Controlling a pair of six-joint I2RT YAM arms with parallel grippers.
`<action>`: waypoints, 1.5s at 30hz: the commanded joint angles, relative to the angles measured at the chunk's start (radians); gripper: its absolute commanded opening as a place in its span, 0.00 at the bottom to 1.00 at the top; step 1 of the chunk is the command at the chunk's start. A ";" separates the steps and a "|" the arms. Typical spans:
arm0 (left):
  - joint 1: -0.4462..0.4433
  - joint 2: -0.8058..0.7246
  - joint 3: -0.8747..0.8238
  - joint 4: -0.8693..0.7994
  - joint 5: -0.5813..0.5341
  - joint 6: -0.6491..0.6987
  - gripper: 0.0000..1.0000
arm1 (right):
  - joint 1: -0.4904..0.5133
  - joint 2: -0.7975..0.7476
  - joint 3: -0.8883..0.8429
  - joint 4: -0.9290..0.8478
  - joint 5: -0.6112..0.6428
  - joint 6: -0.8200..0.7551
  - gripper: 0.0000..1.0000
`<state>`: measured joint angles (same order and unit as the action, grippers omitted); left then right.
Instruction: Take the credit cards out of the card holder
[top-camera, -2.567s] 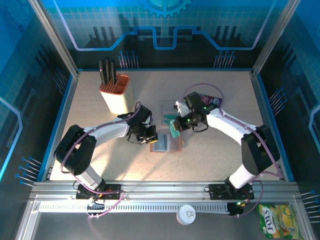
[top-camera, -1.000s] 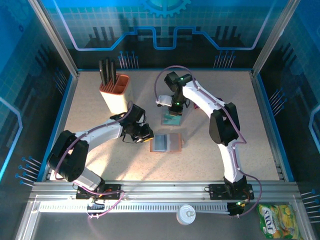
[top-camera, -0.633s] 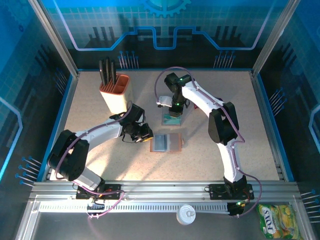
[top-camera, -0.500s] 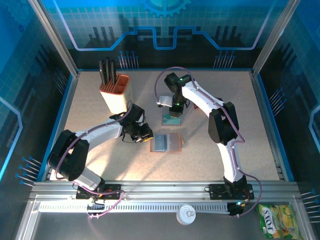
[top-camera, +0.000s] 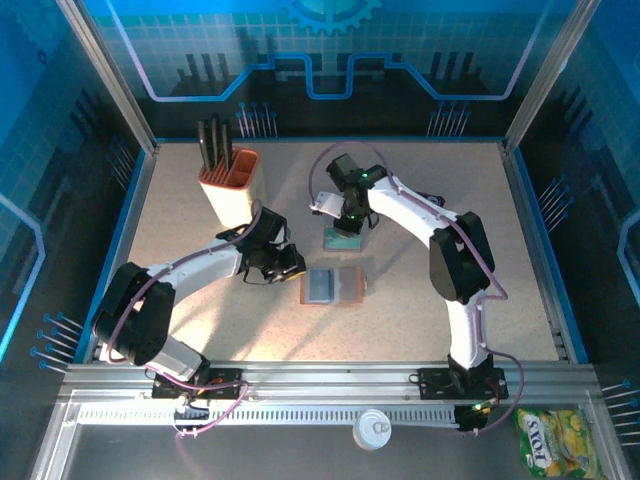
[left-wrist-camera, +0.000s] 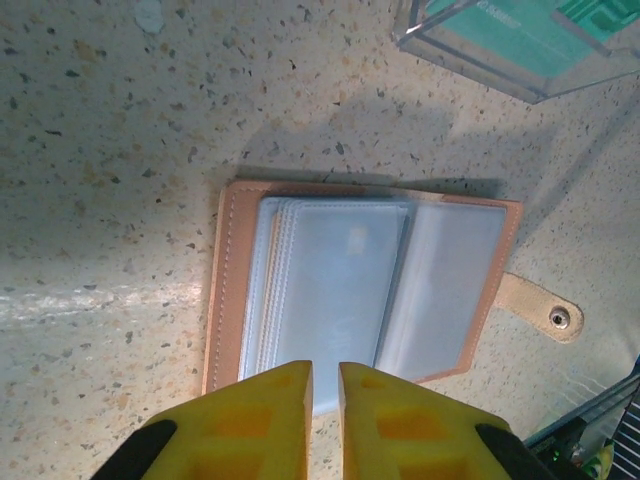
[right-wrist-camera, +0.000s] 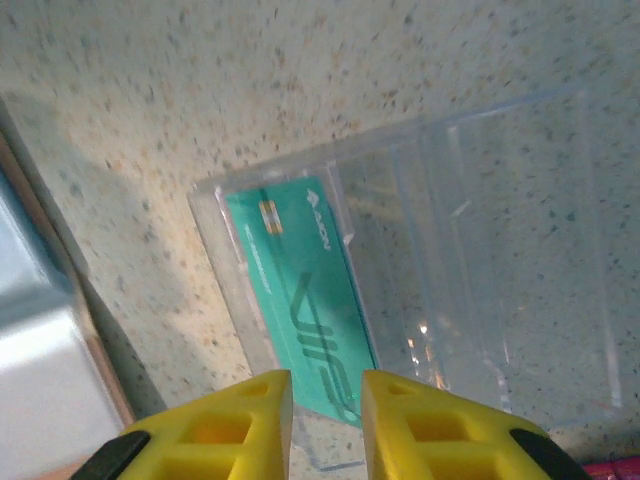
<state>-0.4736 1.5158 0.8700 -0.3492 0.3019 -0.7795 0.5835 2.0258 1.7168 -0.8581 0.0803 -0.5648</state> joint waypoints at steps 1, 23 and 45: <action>0.009 -0.025 -0.041 0.043 -0.025 0.008 0.15 | 0.038 -0.079 -0.058 0.131 0.020 0.160 0.27; 0.024 0.092 -0.045 0.131 0.004 -0.011 0.10 | 0.213 -0.242 -0.443 0.414 -0.190 0.973 0.24; 0.030 0.123 -0.127 0.172 0.089 0.011 0.03 | 0.195 -0.166 -0.476 0.396 -0.276 1.263 0.33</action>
<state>-0.4538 1.6325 0.7559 -0.1772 0.3626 -0.7856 0.7845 1.8462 1.2572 -0.4759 -0.1707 0.6376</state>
